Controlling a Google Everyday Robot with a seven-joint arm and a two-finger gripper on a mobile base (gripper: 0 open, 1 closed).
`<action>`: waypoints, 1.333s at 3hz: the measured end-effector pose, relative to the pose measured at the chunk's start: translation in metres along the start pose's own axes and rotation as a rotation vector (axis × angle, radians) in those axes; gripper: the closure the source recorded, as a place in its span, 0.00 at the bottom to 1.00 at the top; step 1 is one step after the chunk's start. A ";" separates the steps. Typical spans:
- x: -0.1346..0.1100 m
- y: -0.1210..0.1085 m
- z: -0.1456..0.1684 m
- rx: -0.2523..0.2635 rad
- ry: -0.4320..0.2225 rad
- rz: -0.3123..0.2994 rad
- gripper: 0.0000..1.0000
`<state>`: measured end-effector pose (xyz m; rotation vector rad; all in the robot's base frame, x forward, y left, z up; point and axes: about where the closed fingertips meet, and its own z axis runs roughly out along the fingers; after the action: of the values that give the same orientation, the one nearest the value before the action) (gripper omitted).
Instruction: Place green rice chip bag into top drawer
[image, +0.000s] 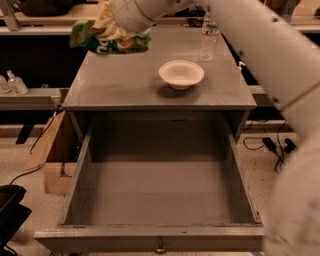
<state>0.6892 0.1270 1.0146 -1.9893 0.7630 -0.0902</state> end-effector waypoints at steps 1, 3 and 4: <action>-0.058 -0.004 -0.049 0.136 -0.042 0.013 1.00; -0.141 0.074 -0.050 0.224 -0.229 0.199 1.00; -0.143 0.151 -0.040 0.203 -0.299 0.388 1.00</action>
Offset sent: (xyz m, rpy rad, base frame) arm -0.2005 -0.0740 -0.0822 0.2992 0.1423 -0.1274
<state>0.4885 0.1237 0.9478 -1.5871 0.8888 0.3391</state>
